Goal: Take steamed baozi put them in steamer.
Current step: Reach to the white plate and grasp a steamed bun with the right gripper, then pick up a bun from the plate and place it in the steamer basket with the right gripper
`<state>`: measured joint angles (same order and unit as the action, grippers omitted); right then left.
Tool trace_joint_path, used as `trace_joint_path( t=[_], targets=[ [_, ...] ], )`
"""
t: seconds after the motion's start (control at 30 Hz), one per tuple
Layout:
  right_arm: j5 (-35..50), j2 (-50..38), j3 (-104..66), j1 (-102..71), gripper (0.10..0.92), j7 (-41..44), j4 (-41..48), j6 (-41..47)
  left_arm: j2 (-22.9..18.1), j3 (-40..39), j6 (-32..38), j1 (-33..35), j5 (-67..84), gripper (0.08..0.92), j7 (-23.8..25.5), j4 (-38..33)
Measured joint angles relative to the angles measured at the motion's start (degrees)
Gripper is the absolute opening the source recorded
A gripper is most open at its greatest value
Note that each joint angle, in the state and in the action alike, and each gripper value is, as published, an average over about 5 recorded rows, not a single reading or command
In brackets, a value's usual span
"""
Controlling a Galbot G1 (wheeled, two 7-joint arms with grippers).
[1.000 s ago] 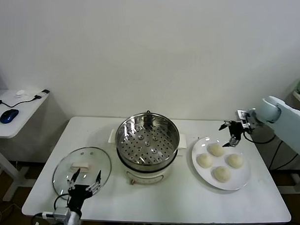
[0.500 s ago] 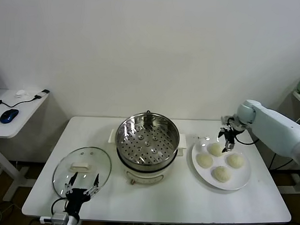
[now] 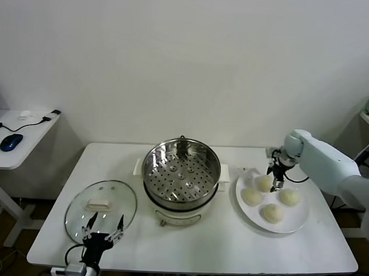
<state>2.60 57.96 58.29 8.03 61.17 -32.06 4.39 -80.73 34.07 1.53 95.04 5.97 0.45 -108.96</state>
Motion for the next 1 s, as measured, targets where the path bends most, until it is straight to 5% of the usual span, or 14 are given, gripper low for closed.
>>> trace_joint_path(
  t=[0.23,0.6,1.0],
  targets=[
    [1.1,-1.2,0.1,0.6,0.562,-0.4,-2.2,0.2,-0.3,-0.2,0.1,0.2,-0.5,0.823,-0.1,-0.4],
    [11.3,-5.4,13.9,18.8,0.568,1.3,-17.8,-1.9,-0.4,-0.7,0.9,1.9,-1.2,0.823,-0.3,-2.2],
    [22.2,4.4,27.9,41.9,0.577,1.8,-37.9,-13.5,0.1,-1.5,1.3,2.6,-1.8,0.823,-0.6,-3.5]
  ],
)
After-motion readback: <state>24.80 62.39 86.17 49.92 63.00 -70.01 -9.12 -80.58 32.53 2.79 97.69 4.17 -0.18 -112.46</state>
